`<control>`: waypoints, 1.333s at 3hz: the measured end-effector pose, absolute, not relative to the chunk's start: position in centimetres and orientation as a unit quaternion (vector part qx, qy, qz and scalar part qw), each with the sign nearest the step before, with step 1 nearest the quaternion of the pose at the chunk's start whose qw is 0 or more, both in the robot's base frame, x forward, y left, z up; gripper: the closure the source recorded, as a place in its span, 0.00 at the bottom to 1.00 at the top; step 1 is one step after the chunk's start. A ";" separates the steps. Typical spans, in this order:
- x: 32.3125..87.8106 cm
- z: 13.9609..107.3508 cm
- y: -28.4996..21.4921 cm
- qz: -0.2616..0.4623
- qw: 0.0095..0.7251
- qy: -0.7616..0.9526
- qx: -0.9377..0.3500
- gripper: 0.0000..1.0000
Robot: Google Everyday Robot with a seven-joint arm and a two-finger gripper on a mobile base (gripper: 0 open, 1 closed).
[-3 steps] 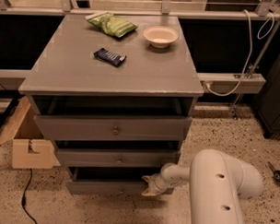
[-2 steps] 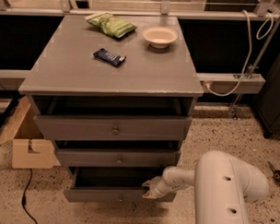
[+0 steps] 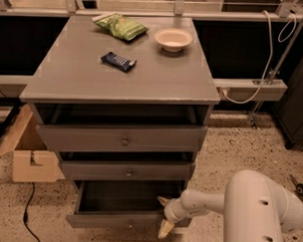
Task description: Open bottom drawer
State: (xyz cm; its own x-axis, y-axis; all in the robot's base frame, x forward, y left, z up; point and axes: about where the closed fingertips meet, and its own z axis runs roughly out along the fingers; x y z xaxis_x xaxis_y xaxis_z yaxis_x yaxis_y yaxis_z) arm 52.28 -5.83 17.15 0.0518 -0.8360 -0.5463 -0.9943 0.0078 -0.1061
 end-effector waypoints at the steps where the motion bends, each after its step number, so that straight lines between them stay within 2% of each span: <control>1: 52.2 17.1 -5.7 0.166 0.237 0.668 -0.685 0.00; 2: 50.2 15.9 -5.5 0.182 0.202 0.673 -0.688 0.03; 3: 47.9 15.5 -5.7 0.193 0.184 0.679 -0.684 0.25; 4: 44.9 16.0 -6.8 0.197 0.183 0.693 -0.669 0.56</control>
Offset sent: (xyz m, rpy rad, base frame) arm -0.0319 0.0054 -0.0225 -0.0652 0.1279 0.0446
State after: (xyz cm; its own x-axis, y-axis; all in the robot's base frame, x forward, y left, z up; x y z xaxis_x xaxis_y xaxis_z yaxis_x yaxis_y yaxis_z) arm 44.87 -6.84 15.97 -0.0392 -0.8553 -0.5167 -0.9992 0.0283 0.0290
